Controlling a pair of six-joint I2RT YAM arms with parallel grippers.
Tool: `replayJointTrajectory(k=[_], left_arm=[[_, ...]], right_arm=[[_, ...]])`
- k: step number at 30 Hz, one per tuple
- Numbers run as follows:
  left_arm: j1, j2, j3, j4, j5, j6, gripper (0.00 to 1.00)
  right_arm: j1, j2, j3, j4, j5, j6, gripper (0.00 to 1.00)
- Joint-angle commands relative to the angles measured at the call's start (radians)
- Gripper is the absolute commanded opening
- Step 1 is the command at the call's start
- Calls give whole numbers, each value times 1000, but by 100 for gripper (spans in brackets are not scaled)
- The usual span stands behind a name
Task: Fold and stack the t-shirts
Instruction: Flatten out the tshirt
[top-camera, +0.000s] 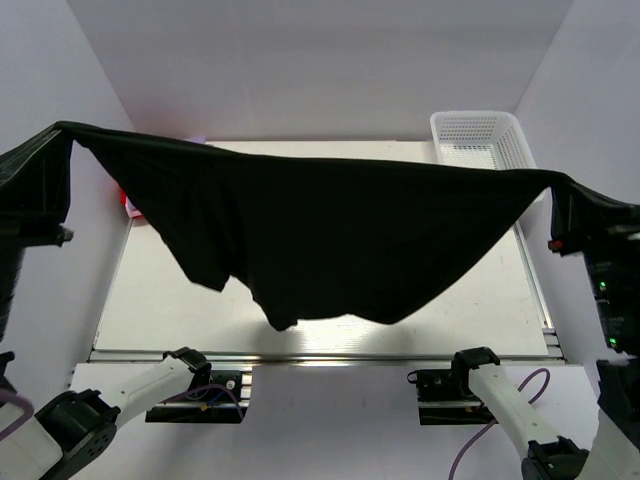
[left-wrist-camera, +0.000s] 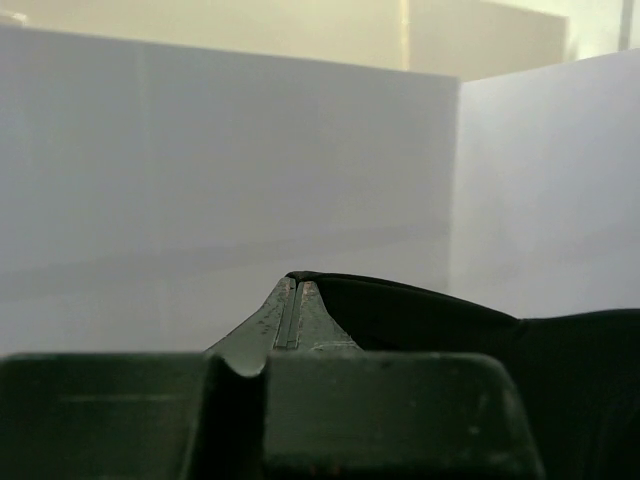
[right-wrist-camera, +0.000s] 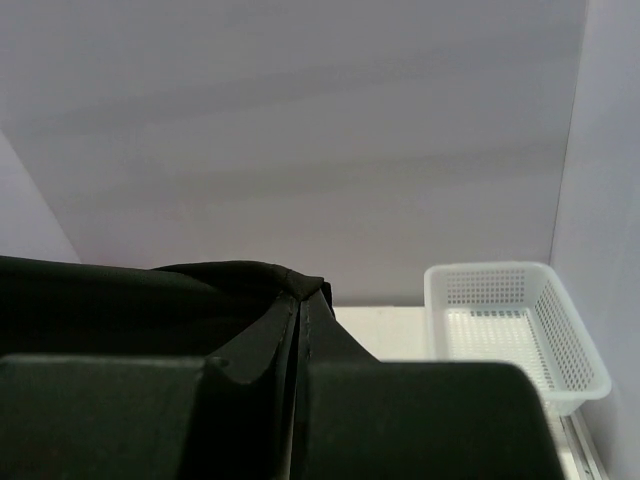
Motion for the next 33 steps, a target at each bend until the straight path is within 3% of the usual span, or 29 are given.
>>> replayJointTrajectory(k=[1,6,11,20,23,27,28,33], left_arm=[[9,-8,61,-21,71,-3,0],[9,-8,49,-30,117,-25,0],[9,56,-69,28,21,9,0],[23,269,-635,396,-535,106,0],[78,443,-748,482,-583,72,0],[225,655,-736,493,-499,-28,0],[274,755,-726,493,-476,-43,0],[350,988,-637,554,-251,-54,0]], right_arm=[[-8,-37,34,-29,56,-2,0],[-6,-69,-14,-9,40,21,0],[-6,-33,-132,40,114,63,0],[-12,223,-540,221,191,181,0],[-11,435,-621,353,184,181,0],[-17,714,-531,384,117,153,0],[-15,845,-510,383,109,140,0],[-18,1131,-286,332,106,129,0]])
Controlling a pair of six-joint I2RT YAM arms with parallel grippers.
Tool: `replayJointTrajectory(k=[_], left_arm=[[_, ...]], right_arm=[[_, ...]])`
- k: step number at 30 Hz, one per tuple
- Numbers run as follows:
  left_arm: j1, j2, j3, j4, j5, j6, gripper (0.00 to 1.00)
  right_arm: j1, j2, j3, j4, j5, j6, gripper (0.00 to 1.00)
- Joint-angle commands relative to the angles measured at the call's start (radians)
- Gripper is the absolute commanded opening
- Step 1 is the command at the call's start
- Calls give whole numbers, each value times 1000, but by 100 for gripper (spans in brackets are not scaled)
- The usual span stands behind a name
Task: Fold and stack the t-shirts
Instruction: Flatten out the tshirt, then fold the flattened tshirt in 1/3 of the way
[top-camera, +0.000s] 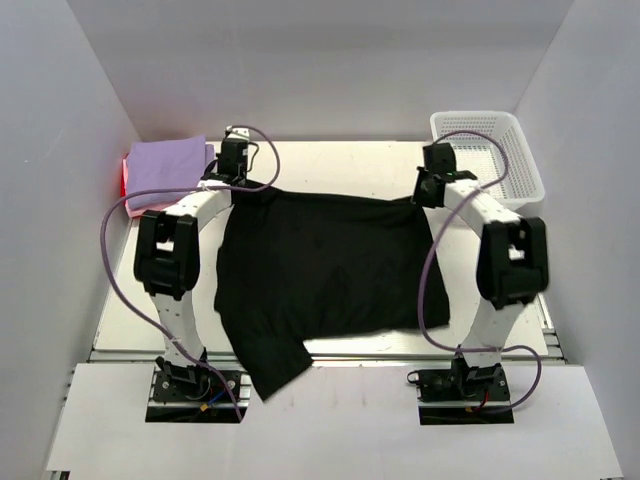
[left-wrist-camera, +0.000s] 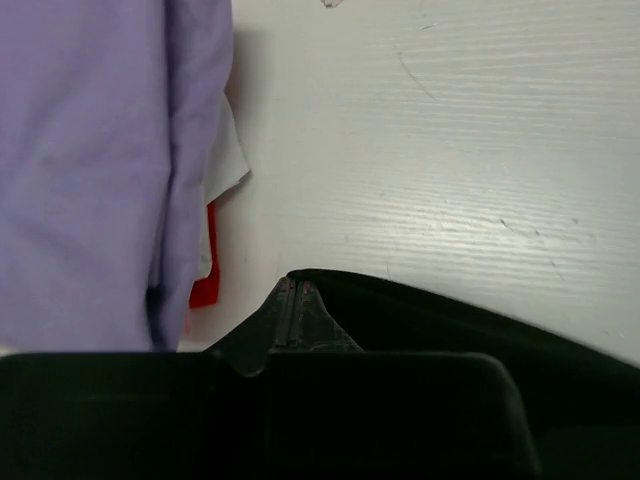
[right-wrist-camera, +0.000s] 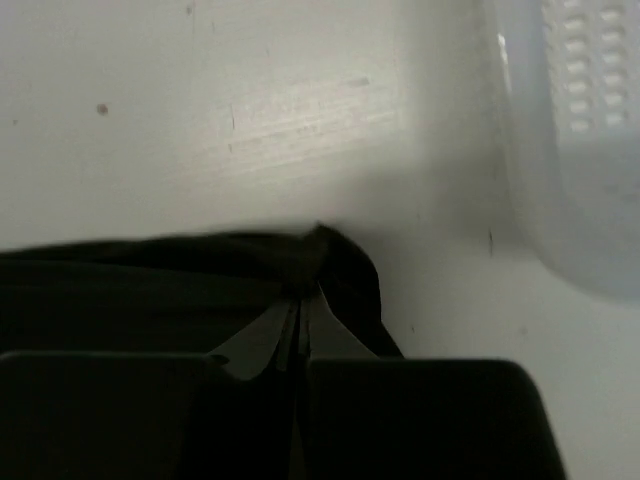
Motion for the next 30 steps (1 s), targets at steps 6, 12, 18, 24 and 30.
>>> replayJointTrajectory(k=[6,12,18,24,30], left_arm=[[64,158,163,167,245,-24,0],[97,221,224,167,325,-38,0],[108,104,132,135,356,-96,0],[117,-99,-108,158,345,-160,0],[108,-248,-239,83,342,-292,0]], right_arm=[[-4,270,329,37,-8,-37,0],[-6,380,469,43,25,-69,0],[-4,356,460,43,47,-85,0],[-4,269,371,51,75,-114,0],[-7,210,277,54,93,-122,0]])
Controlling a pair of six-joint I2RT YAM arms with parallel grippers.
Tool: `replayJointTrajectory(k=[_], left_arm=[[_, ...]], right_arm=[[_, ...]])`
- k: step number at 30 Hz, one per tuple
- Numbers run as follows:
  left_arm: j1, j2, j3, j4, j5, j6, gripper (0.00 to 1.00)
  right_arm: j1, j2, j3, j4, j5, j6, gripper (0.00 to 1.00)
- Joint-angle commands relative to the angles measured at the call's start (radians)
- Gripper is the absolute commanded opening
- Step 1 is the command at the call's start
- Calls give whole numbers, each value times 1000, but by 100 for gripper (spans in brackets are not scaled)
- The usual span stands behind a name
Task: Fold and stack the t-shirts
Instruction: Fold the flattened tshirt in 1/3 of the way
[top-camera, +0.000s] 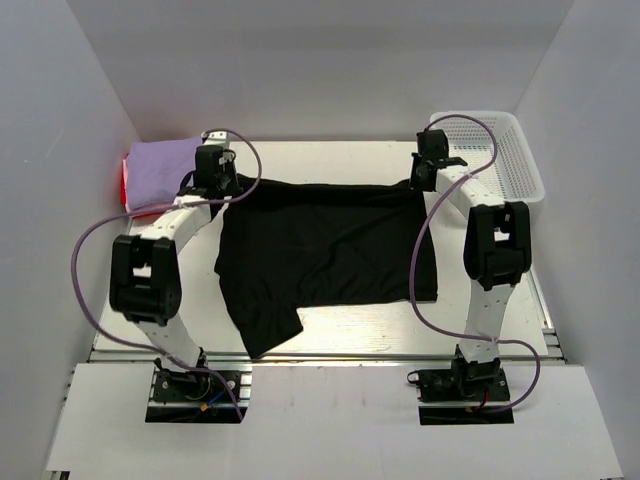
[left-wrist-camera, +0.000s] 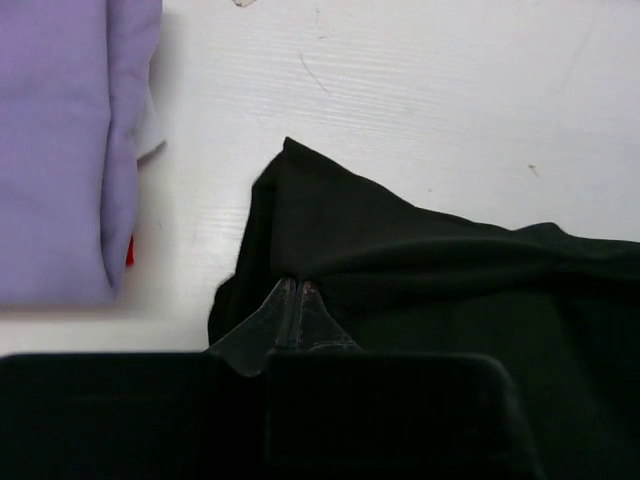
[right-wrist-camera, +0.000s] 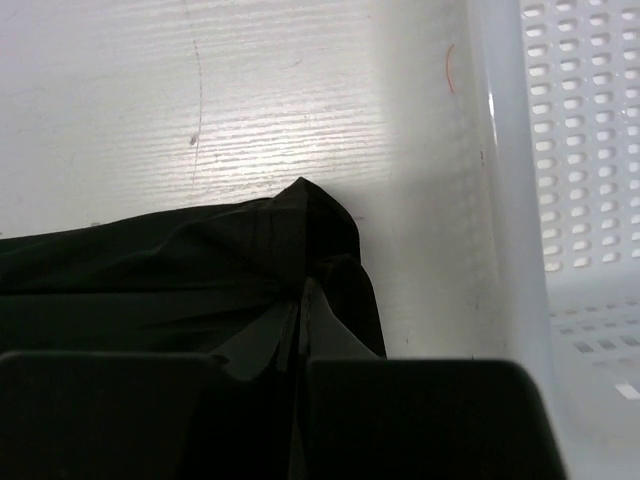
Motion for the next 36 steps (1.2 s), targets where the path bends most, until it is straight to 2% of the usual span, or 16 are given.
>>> replayJointTrajectory(k=[1,11,19,28,31,32,34,36], left_arm=[[-6,-126,-82,-10,17,-124,0],[-27,-327,-326,-48,107,-257,0],[-27,-528,-478,-149,74,-282,0],[-37,-595,-678,-103,248,-293,0],[-46,-571,-692,-123,275,-293,17],[-46,-562,-692,-147,265,-293,22],[-55,-561,-692,-174,255,-293,38],[-55,-561,-652,-212,242,-302,74]], right_arm=[[-8,-82,-31,26,34,-19,0],[-8,-151,-120,-6,22,-2,0],[-10,-207,-172,-22,20,4,0],[-10,-227,-295,-26,55,45,0],[-10,-224,-333,-32,67,61,12],[-10,-227,-335,-49,68,71,24],[-8,-241,-347,-52,65,72,35],[-7,-252,-349,-71,61,76,49]])
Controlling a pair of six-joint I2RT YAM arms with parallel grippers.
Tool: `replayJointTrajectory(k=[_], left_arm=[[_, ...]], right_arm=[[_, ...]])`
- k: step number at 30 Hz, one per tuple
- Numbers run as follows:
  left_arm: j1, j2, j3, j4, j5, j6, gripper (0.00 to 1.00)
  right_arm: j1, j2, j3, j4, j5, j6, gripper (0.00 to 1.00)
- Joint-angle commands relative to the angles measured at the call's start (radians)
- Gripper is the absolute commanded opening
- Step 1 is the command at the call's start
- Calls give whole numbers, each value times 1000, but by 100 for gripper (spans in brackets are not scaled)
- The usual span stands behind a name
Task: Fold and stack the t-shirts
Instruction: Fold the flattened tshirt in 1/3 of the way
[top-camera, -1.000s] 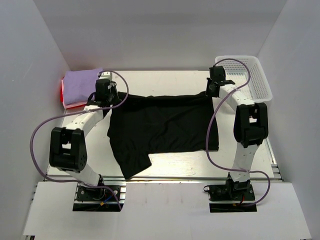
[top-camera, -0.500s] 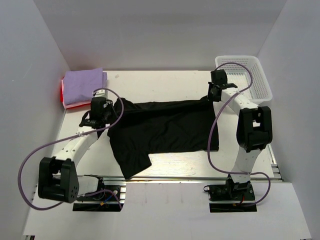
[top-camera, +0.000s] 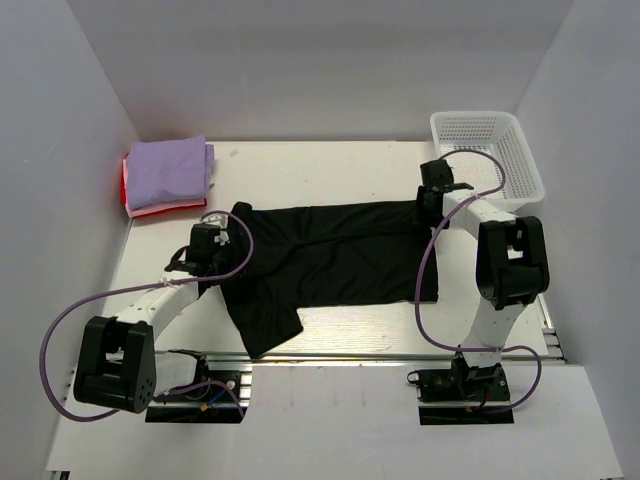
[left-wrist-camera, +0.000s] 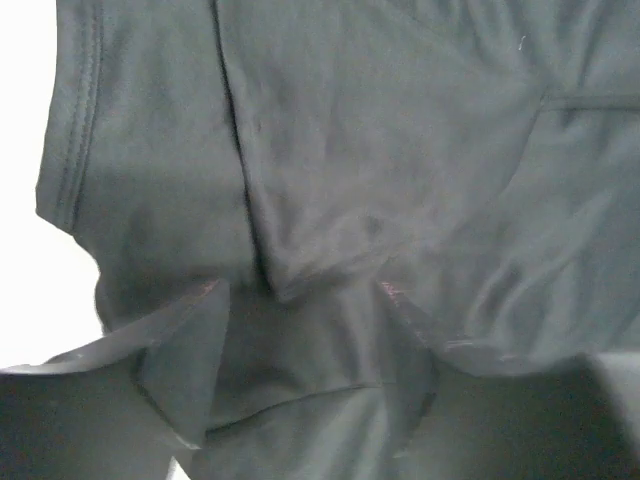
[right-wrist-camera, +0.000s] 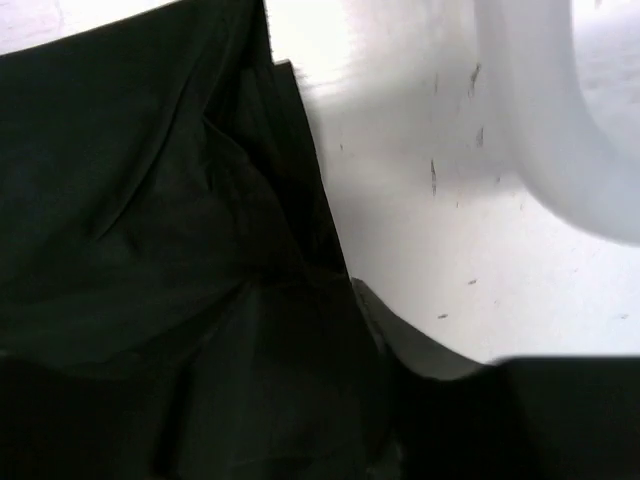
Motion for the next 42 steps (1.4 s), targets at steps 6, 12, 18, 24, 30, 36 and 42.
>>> replayJointTrajectory(k=[6,12,18,24,30,36,42], left_arm=[[-16,1,166,-105,-40,-5,100],[-16,165,327,-76,-95,27,100],[5,406,540,-69,-123,56,70],[5,625,693,-164,-274,47,55],[15,731,729,-62,-207,59,44],[24,907,891,-224,-313,24,0],[87,930,910,-261,-364,-28,0]], right_arm=[[-3,-134,9,-34,0,-5,69],[2,-148,6,56,-195,-40,69],[2,-30,70,97,-284,-56,67],[-5,92,146,93,-278,-36,64],[-9,181,175,101,-211,12,63],[-29,260,225,60,-120,100,62],[-70,280,213,57,-115,174,59]])
